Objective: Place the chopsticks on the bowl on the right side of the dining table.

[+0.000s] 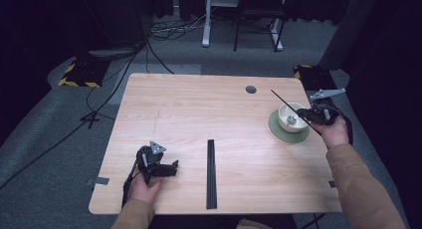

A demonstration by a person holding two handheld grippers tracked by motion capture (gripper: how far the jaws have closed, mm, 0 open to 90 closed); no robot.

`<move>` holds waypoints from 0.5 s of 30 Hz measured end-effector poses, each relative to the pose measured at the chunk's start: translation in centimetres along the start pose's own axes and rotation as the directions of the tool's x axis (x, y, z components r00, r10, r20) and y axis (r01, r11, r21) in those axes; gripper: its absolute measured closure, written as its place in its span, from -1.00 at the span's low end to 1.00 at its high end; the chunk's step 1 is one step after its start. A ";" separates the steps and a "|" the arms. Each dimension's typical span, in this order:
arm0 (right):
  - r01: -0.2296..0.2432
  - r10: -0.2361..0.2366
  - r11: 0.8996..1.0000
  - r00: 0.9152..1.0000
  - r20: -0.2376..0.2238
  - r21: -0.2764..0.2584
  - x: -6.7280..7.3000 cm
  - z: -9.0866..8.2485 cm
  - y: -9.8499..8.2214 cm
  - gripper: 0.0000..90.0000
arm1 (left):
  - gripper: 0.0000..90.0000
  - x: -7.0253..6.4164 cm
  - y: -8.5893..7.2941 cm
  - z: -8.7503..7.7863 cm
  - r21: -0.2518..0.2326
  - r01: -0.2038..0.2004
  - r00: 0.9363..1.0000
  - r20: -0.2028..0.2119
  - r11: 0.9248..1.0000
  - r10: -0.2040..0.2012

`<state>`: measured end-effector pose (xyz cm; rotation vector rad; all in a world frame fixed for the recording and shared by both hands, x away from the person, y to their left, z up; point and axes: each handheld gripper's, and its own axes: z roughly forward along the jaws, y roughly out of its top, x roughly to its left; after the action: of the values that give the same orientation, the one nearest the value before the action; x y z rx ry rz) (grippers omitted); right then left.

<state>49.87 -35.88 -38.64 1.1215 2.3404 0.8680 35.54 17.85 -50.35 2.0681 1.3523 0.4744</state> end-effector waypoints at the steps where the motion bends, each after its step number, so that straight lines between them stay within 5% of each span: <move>1: -0.011 0.011 1.000 1.000 0.000 0.005 0.0 0.3 -0.1 0.91 | -0.89 0.0 0.0 0.0 0.000 0.000 1.000 -0.001 1.000 0.000; 15: 0.000 0.000 0.999 1.000 0.011 0.050 -0.1 2.6 -0.8 0.90 | -0.89 0.0 0.0 0.0 0.000 0.000 1.000 -0.001 1.000 0.000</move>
<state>51.03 -35.44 -41.00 1.1433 2.3651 0.8053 35.54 17.85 -50.35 2.0684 1.3524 0.4754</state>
